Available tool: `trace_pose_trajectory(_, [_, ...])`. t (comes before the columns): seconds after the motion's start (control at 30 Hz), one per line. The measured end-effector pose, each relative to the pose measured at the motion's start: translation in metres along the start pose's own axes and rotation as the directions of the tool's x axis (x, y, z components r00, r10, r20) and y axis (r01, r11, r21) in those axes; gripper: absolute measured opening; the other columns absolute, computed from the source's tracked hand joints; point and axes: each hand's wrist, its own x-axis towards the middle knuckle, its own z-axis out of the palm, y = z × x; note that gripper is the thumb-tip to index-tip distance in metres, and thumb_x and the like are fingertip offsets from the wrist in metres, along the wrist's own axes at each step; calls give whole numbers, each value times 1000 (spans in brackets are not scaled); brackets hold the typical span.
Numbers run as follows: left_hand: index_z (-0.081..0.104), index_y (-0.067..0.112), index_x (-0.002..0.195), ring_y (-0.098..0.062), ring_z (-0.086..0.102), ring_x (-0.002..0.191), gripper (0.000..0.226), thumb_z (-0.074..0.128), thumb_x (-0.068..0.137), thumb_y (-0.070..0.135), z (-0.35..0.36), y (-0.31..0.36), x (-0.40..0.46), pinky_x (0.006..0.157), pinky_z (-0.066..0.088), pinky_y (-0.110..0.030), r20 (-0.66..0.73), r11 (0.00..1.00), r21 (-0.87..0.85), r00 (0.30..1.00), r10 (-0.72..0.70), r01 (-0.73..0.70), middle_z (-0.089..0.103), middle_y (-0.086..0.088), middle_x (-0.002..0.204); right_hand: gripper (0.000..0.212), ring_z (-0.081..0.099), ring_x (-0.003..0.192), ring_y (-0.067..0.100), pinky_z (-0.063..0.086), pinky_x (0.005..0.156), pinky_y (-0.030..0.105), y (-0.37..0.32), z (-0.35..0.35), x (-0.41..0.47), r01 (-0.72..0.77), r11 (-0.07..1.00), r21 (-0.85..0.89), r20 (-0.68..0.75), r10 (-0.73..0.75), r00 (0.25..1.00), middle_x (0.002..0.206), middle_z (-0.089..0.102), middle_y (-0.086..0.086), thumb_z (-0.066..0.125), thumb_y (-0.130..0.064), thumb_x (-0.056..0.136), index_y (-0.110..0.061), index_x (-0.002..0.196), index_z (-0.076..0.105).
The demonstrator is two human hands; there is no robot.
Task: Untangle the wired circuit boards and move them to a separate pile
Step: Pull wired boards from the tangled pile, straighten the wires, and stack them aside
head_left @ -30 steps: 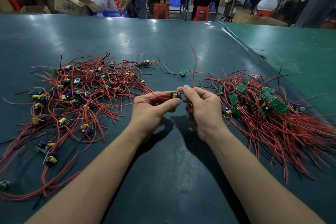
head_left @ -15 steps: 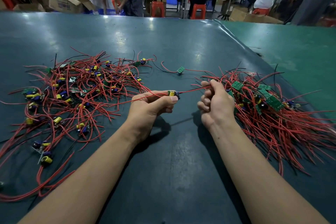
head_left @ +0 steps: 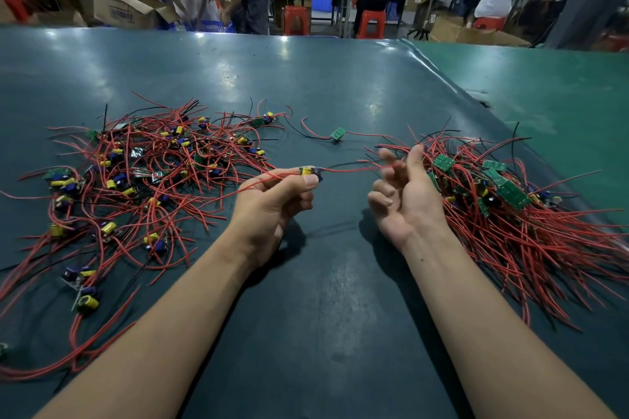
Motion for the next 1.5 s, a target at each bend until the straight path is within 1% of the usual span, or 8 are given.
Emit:
trace_pose_trajectory(0.13, [76,11,64,-10,57,53,8,74,56,11,-1,1,1,55,51,-19,-41,996,-83,999,-23,20,66,-2,64,53,40,42,3,28,35,15,10,5,-12,65,943,-328,201,2,980,66,56,-9,65,-48,75,-6,108,67])
trace_pose_trajectory(0.27, [74,9,67,-11,57,54,8,74,59,11,0,0,-1,56,51,-21,26,998,-17,998,-58,59,67,-3,65,15,43,45,5,29,37,14,22,8,-19,96,902,-422,339,59,939,63,61,-6,67,-17,83,-9,95,73])
trace_pose_trajectory(0.7, [75,11,61,-11,55,50,6,74,56,9,2,-1,-1,54,50,-19,46,999,19,998,-33,32,68,-3,64,14,36,38,3,25,35,15,-2,2,-4,292,939,-182,38,-290,956,56,57,-3,66,-13,91,-6,80,69])
trace_pose_trajectory(0.97, [76,12,61,-13,56,51,7,73,61,5,0,-4,-1,54,49,-20,67,998,57,997,-30,26,67,-5,64,37,29,34,8,22,37,14,2,5,0,199,975,-99,-79,-207,975,41,26,-6,50,-17,98,-14,61,44])
trace_pose_trajectory(1.17, [76,13,64,-11,56,52,11,80,60,3,0,-3,0,55,49,-19,41,1000,14,999,4,-5,66,-2,64,14,43,38,10,33,38,16,-2,1,-1,234,972,-28,-115,-235,965,62,53,0,49,-15,101,-11,90,57])
trace_pose_trajectory(1.23, [75,16,66,-10,53,54,3,76,63,16,-2,0,2,56,48,-17,17,998,-63,1000,12,-11,62,2,64,10,49,41,11,36,39,16,-4,0,-4,148,988,-42,-38,-150,988,65,61,0,50,-22,100,-14,95,54])
trace_pose_trajectory(1.33, [65,18,68,-9,47,52,6,69,68,23,-1,2,1,52,40,-18,23,995,-102,1000,-11,14,54,2,61,21,53,45,9,37,38,16,9,4,-15,52,910,-410,203,36,979,77,64,0,60,-23,95,-15,114,60])
trace_pose_trajectory(1.5, [50,14,66,-11,32,48,17,54,80,21,0,1,-2,50,20,-25,107,991,28,985,-132,129,40,1,54,40,52,47,11,43,39,22,30,8,-25,418,721,-552,552,-59,831,81,65,2,70,-14,85,-29,121,63])
